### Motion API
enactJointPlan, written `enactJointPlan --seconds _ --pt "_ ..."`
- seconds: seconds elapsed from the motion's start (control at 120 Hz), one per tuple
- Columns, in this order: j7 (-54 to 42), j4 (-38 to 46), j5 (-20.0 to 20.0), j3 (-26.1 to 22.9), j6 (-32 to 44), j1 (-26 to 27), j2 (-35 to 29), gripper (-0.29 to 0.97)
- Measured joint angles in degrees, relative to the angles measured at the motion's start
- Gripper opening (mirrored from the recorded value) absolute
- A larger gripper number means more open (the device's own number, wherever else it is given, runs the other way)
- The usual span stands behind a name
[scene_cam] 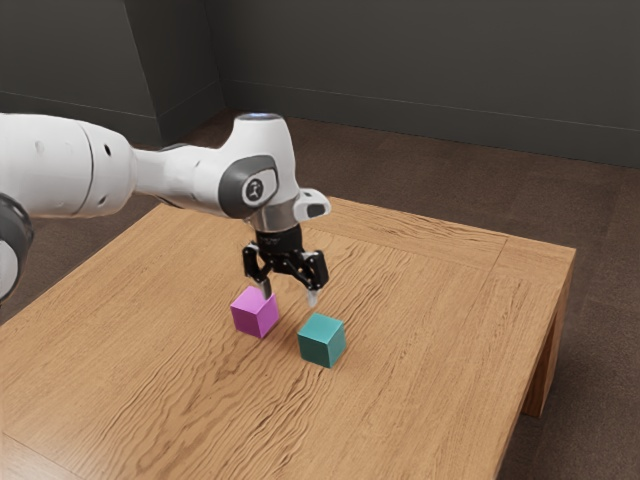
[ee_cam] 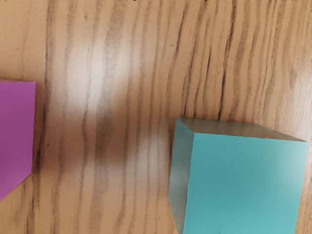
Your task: Pick up the blue block with one arm, and put the blue block on the pink block with one arm
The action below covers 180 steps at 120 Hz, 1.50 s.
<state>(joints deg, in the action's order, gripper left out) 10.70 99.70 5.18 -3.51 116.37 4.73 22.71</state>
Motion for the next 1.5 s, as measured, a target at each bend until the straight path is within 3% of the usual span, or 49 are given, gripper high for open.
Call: enactJointPlan --seconds 0.325,1.5 --pt "-1.6 3.28 3.25 -0.08 4.5 1.56 -0.12 0.68" --pt "-3.37 4.87 4.38 -1.32 12.68 2.59 3.87 0.68"
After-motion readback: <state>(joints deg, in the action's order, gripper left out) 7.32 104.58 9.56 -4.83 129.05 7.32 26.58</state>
